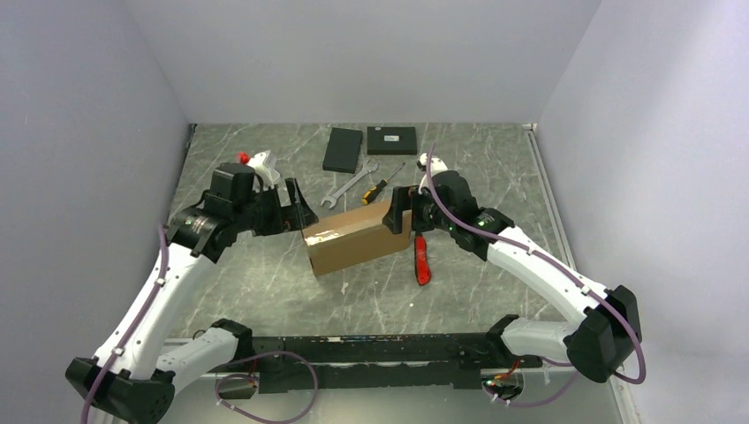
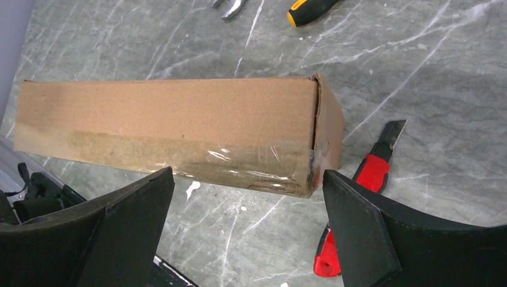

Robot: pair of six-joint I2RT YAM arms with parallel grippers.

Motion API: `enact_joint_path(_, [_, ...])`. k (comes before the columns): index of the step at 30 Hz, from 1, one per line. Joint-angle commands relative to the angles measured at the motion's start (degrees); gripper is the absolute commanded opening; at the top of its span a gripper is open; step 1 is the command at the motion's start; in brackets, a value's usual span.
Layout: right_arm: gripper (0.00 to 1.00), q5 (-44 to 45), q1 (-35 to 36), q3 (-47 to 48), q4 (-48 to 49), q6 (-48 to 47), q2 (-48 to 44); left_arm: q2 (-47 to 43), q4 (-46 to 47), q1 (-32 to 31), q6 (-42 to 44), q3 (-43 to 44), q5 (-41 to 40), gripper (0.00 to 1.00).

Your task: Unpack the express box

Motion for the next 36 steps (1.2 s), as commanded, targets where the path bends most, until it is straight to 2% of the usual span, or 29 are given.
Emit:
enact_joint_path(1, [1.0, 2.8, 0.2, 4.3, -2.3, -0.5, -2.1, -0.3, -2.2, -0.3, 10.8, 7.3, -2.4, 0.99])
enact_joint_path(5, [1.0, 8.5, 0.2, 6.3, -6.6, -1.9, -3.9, 3.8, -2.2, -0.2, 13.5, 12.0, -0.7, 0.99])
enact_joint_path(8, [1.0, 17.4, 0.2, 5.8, -10.0, -1.9, -6.6, 5.7, -1.1, -0.2, 13.1, 13.2, -2.1, 1.0])
enact_joint_path(12, [1.0, 33.4, 0.2, 1.3, -15.8, 6.1, -11.2, 5.4, 0.0, -0.2, 12.5, 12.5, -6.1, 0.99])
enact_joint_path(14, [1.0, 37.3, 0.2, -0.7, -20.5, 13.1, -12.9, 5.1, 0.2, -0.2, 12.3, 12.1, -7.6, 1.0])
enact_joint_path(18, [1.0, 30.9, 0.2, -6.6, -24.0, 20.5, -15.1, 5.1, 0.5, -0.2, 12.4, 11.7, -8.1, 0.99])
enact_joint_path(20, [1.0, 23.8, 0.2, -11.7, -20.6, 20.0, -15.3, 5.0, 1.3, -0.2, 12.3, 11.2, -8.0, 0.99])
enact_joint_path(22, [1.0, 14.0, 0.2, -15.4, -13.8, 15.3, -14.8, 4.8, 2.4, -0.2, 12.3, 10.6, -7.7, 1.0])
enact_joint_path(23, [1.0, 11.8, 0.2, -16.9, -11.2, 14.4, -14.3, 4.9, 2.7, -0.2, 12.3, 10.5, -7.3, 0.99])
enact_joint_path(33, [0.99, 16.8, 0.1, -20.8, 5.7, 11.7, -0.7, 2.2, 0.9, -0.2, 12.9, 10.8, -7.6, 0.99])
enact_joint_path(36, [0.92, 20.2, 0.3, -19.7, 6.2, 12.4, 3.7, 1.0, -0.4, -0.2, 12.6, 10.7, -8.4, 0.99])
